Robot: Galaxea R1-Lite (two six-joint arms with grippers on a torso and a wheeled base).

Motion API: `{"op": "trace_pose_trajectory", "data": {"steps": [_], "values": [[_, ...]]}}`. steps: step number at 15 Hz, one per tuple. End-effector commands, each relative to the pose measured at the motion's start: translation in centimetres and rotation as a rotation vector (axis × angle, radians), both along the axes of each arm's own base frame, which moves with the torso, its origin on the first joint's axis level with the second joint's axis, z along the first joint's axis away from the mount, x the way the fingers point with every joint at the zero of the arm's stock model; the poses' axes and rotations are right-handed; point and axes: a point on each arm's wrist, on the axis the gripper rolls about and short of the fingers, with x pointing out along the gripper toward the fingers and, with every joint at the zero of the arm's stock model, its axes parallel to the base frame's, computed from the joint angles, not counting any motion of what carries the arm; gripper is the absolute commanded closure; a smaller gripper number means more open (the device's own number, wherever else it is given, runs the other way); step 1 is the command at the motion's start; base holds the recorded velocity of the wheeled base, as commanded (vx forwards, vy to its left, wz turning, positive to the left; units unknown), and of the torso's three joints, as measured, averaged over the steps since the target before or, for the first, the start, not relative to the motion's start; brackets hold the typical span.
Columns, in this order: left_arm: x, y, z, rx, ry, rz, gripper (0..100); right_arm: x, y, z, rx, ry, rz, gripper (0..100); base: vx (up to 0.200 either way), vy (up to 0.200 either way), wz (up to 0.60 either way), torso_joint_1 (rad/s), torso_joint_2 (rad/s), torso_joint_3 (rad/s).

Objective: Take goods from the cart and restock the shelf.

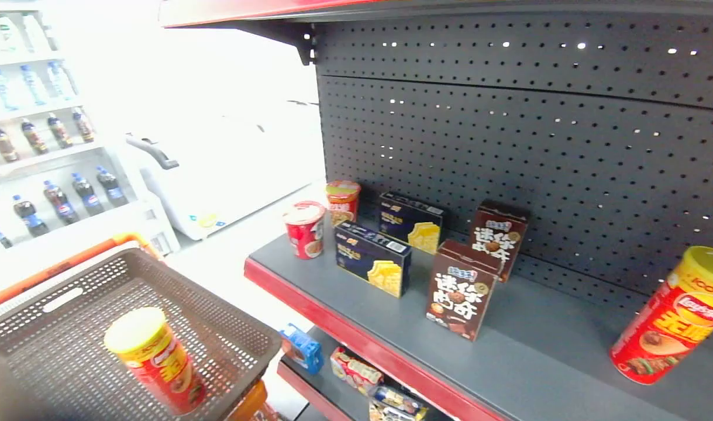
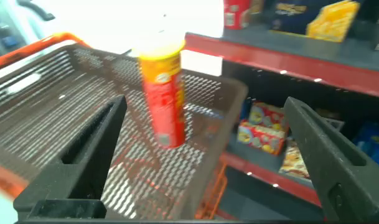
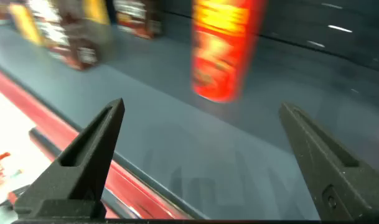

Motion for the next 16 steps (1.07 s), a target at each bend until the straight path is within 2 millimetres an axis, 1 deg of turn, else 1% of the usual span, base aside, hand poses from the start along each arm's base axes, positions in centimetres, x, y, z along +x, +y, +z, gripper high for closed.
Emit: {"op": "trace_pose_trajectory", "data": {"steps": [1, 5, 6, 7, 8, 9, 10, 11, 12, 13, 14, 16], "values": [[0.0, 0.0, 0.0, -0.001, 0.0, 0.001, 0, 0.0, 0.0, 0.0, -0.001, -0.001, 0.0, 0, 0.0, 0.0, 0.6, 0.002, 0.0, 0.002], [0.0, 0.0, 0.2, -0.001, -0.008, 0.003, 0, 0.0, 0.0, 0.0, 0.004, 0.001, -0.003, 0, 0.0, 0.0, 0.6, 0.004, 0.0, 0.005], [-0.6, -0.1, 1.9, 0.012, -0.057, -0.026, 0, 0.0, 0.0, 0.0, 0.004, -0.001, 0.0, 0, 0.0, 0.0, 0.0, 0.0, 0.0, 0.0], [-0.2, -0.1, 5.4, 0.058, 0.006, -0.065, 0, 0.0, 0.0, 0.0, 0.004, -0.001, 0.0, 0, 0.0, 0.0, 0.0, 0.0, 0.0, 0.0], [0.7, -0.1, 7.3, 0.08, 0.088, -0.018, 0, 0.0, 0.0, 0.0, 0.004, 0.001, 0.0, 0, 0.0, 0.0, 0.0, 0.0, 0.0, 0.0], [1.8, 0.0, 8.2, 0.085, 0.158, -0.003, 0, 0.0, 0.0, 0.0, 0.004, -0.001, 0.0, 0, 0.0, 0.0, 0.0, 0.0, 0.0, 0.0], [3.5, 0.0, 9.8, 0.091, 0.216, 0.006, 0, 0.0, 0.0, 0.0, 0.004, 0.001, -0.002, 0, 0.0, 0.0, 0.0, 0.0, 0.0, 0.0], [4.2, 0.0, 11.3, 0.098, 0.233, 0.009, 0, 0.0, 0.0, 0.0, 0.004, 0.001, 0.0, 0, 0.0, 0.0, 0.0, 0.0, 0.0, 0.0], [6.2, 0.0, 12.7, 0.115, 0.3, -0.008, 0, 0.0, 0.0, 0.0, 0.004, 0.001, 0.0, 0, 0.0, 0.0, 0.0, 0.0, 0.0, 0.0], [7.7, -0.1, 13.1, 0.116, 0.301, -0.056, 0, 0.0, 0.0, 0.0, 0.004, 0.001, 0.0, 0, 0.0, 0.0, 0.0, 0.0, 0.0, 0.0], [9.1, -0.7, 12.9, 0.111, 0.299, -0.159, 0, 0.0, 0.0, 0.0, 0.004, 0.001, 0.0, 0, 0.0, 0.0, 0.0, 0.0, 0.0, 0.0], [11.1, -1.5, 10.5, 0.119, 0.38, -0.234, 0, 0.0, 0.0, 0.0, 0.004, -0.001, 0.0, 0, 0.0, 0.0, 0.0, 0.0, 0.0, 0.0]]}}
